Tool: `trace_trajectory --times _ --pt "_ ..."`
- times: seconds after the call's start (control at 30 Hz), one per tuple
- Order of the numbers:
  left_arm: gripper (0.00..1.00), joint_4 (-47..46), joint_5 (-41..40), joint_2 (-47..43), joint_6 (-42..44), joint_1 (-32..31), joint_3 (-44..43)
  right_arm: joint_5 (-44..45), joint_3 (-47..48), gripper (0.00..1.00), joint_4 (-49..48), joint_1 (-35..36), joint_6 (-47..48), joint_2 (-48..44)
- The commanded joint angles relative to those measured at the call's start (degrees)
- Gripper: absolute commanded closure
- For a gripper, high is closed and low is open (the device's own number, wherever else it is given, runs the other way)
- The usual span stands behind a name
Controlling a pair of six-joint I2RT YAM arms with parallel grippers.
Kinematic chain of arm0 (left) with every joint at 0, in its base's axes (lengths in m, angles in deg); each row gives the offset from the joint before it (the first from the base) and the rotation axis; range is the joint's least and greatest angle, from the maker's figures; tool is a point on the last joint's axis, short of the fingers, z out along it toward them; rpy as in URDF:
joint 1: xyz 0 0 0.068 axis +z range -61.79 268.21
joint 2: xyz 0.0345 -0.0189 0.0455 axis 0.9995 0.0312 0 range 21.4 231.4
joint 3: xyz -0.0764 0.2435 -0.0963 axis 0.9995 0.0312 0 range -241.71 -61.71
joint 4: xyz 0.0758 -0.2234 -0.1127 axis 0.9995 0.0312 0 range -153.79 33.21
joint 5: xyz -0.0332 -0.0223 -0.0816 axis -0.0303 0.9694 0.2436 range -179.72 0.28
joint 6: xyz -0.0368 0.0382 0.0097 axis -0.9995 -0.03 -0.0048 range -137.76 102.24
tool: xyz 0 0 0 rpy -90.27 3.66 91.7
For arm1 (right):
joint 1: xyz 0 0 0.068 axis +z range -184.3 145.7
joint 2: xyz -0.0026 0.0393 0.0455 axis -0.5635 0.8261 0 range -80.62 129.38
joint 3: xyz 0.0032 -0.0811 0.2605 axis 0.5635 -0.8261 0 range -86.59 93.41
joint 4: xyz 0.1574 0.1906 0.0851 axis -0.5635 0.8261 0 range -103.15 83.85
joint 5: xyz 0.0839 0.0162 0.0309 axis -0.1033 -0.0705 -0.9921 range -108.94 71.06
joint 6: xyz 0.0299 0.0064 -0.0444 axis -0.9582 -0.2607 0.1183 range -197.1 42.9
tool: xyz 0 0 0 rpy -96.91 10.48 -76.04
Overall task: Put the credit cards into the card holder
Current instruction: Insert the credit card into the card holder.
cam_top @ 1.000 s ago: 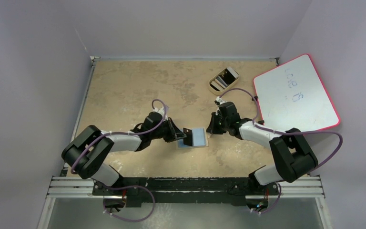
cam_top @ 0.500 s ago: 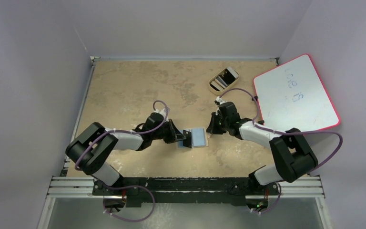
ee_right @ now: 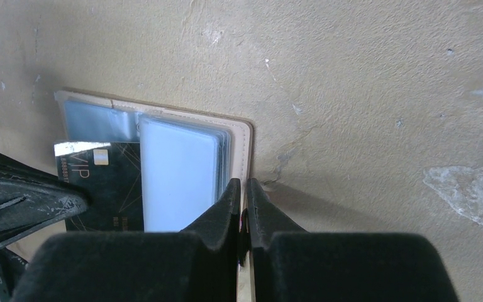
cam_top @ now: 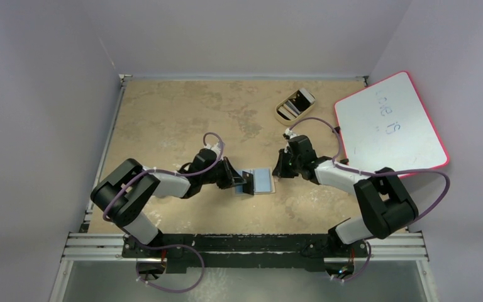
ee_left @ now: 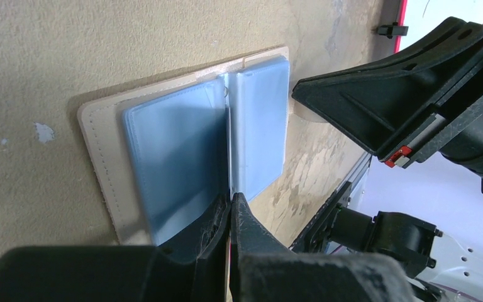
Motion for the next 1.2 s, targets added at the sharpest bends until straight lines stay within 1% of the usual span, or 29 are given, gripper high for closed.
trace_trajectory --times 0.0,0.17,0.3,0.73,1.17 --pt "1.00 -1.8 0.2 -2.4 -0.3 0.3 -1.7 -0.2 -0.3 0.96 -1.2 0.2 0.0 -0.1" --pt "1.00 1.2 -0.9 -5.2 0.4 0.3 -2.3 -0.2 -0.5 0.97 -1.4 0.2 -0.1 0.1" --pt "1.00 1.7 -0.7 -4.8 0.9 0.3 -2.6 -0.4 -0.7 0.97 -1.6 0.2 -0.2 0.2" --pt "1.00 -0.8 -0.4 -1.1 0.4 0.4 -2.4 -0.3 -0.5 0.97 -0.7 0.2 -0.4 -0.8" --pt "1.00 -6.2 0.9 2.8 -0.9 0.3 -1.9 -0.3 -1.0 0.97 -1.1 0.2 -0.8 -0.8"
